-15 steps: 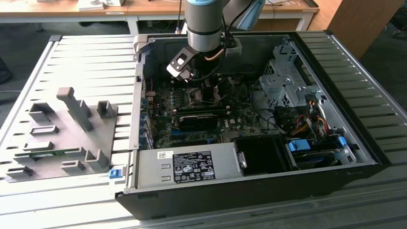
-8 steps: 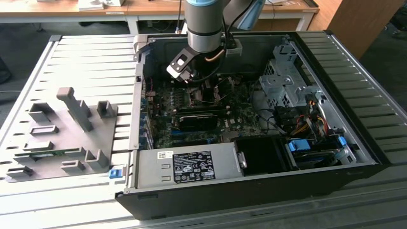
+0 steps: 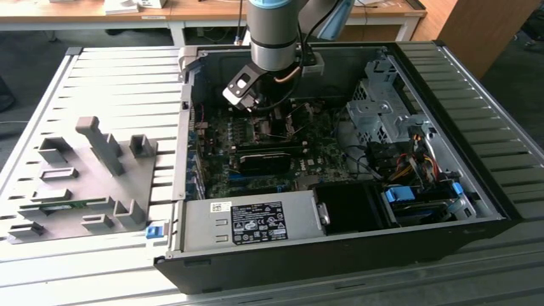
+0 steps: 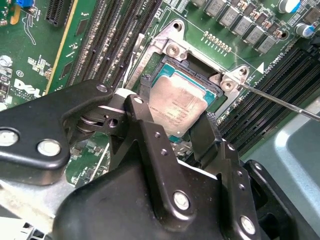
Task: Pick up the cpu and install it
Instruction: 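Place the cpu into insertion slot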
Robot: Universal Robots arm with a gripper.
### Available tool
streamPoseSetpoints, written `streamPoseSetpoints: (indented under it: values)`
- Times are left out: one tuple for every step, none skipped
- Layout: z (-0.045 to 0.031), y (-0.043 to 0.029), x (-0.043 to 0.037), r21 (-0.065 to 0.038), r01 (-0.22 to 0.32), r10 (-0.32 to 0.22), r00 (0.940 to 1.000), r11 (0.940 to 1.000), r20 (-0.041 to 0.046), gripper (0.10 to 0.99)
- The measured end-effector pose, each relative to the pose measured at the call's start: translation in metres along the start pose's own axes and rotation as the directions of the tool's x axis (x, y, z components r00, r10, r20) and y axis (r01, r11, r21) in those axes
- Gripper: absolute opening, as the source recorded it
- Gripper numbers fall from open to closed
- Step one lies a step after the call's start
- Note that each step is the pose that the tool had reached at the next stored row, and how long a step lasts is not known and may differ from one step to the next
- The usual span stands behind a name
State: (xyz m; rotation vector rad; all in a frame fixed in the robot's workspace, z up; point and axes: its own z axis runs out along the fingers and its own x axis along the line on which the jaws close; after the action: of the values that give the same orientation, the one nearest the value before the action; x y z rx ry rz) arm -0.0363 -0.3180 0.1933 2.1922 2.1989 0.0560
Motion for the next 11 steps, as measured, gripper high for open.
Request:
streamPoseSetpoints:
  values:
    - [0.0,0.0,0.0,0.0,0.001,-0.001,1.0,1.0,0.0,0.588]
    - [0.0,0.0,-0.0001,0.0,0.003,-0.003,1.0,1.0,0.0001,0.588]
    - [0.0,0.0,-0.0001,0.0,0.005,-0.005,1.0,1.0,-0.0001,0.588]
    - [0.0,0.0,-0.0001,0.0,0.006,-0.006,1.0,1.0,-0.0001,0.588]
    - [0.0,0.0,-0.0001,0.0,0.007,-0.007,1.0,1.0,-0.0002,0.588]
    - [0.0,0.0,-0.0001,0.0,0.007,-0.007,1.0,1.0,-0.0002,0.588]
    - [0.0,0.0,-0.0001,0.0,0.007,-0.007,1.0,1.0,-0.0002,0.588]
    - [0.0,0.0,-0.0001,0.0,0.007,-0.007,1.0,1.0,-0.0002,0.588]
    - [0.0,0.0,-0.0001,0.0,0.007,-0.007,1.0,1.0,-0.0002,0.588]
    - [0.0,0.0,-0.0001,0.0,0.007,-0.007,1.0,1.0,-0.0002,0.588]
    - [0.0,0.0,-0.0001,0.0,0.007,-0.007,1.0,1.0,-0.0001,0.588]
